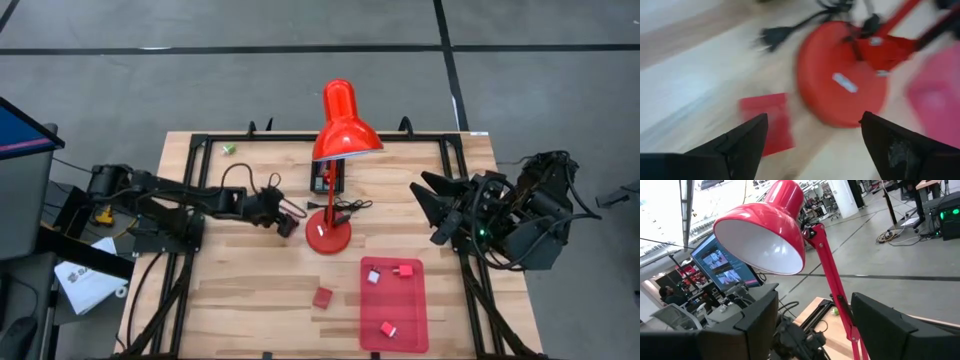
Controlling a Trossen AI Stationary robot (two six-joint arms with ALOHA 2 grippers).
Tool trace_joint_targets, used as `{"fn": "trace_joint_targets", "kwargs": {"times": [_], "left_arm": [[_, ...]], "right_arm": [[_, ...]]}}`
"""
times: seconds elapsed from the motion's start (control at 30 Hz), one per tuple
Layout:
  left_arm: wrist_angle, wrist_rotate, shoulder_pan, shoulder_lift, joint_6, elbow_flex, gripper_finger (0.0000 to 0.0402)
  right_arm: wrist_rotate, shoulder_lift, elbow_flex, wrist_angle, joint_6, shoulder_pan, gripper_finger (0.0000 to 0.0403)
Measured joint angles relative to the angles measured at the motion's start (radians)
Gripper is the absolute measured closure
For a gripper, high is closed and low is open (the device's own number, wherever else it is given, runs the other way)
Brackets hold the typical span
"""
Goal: Pick & Place Office items
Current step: Put the top red charger adapter into the red bin
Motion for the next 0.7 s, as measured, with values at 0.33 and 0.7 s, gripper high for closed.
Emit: {"fn": "trace_joint_targets", "kwargs": {"times": [0.33, 0.7], "left_arm": [[0.016, 0.143, 0.078, 0.073, 0.039, 0.000, 0.0097], [0.050, 0.157, 0.069, 0.158, 0.062, 0.006, 0.0098]], "right_arm": [[0.007, 0.004, 0.000, -0.001, -0.008, 0.001, 0.0158], [0.008, 0.004, 0.000, 0.000, -0.008, 0.001, 0.0158]]}}
